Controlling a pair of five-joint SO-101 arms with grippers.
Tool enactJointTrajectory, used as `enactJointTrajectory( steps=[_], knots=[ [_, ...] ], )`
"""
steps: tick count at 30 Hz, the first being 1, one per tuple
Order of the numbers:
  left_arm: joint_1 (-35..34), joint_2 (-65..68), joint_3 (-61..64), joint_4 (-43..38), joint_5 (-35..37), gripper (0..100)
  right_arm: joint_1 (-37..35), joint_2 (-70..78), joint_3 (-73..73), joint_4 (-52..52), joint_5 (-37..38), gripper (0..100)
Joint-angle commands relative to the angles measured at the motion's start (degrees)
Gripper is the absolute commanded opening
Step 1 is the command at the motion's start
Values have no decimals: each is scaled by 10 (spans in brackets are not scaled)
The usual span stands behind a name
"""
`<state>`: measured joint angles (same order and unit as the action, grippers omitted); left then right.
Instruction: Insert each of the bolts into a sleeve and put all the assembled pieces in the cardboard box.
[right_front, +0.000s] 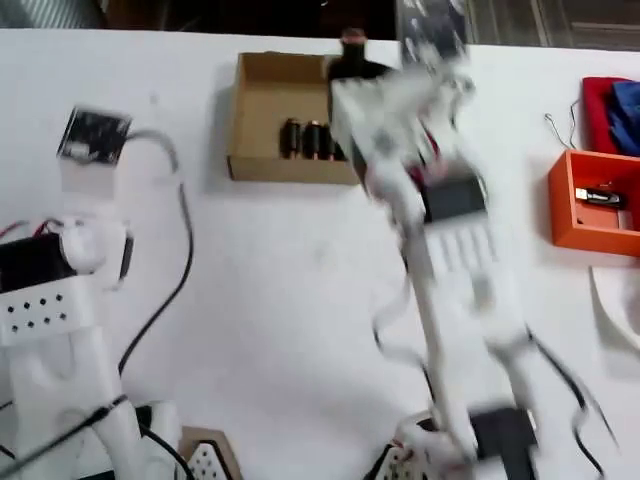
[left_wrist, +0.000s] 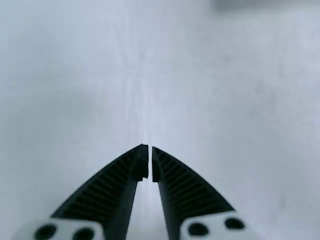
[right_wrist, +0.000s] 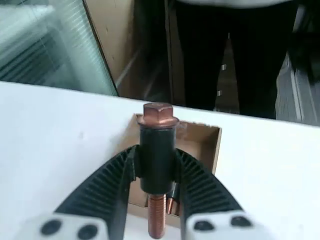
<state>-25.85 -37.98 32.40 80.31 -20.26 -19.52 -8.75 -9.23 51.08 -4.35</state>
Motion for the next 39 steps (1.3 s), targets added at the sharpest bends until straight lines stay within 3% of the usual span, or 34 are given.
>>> enactJointTrajectory(
  steps=[1,4,9,12,21,25,30,39],
  knots=[
    [-56,-11,167,-137,-3,134,-6,227,-282,72,-6,22],
    [-75,-12,269,-226,-2,212,-6,400,-457,123,-4,22],
    [-81,-12,358,-326,-2,202,-9,634,-708,162,-3,22],
    [-80,-10,383,-357,-1,202,-22,712,-787,162,-3,22],
    [-78,-11,405,-371,-1,203,-78,769,-796,66,-4,22],
    [-78,-9,405,-372,-1,203,-80,774,-763,42,-7,22],
    [-78,-9,405,-373,-1,203,-70,773,-715,36,-86,22],
    [-78,-9,406,-373,-1,203,-72,778,-683,22,-91,22]
  ],
)
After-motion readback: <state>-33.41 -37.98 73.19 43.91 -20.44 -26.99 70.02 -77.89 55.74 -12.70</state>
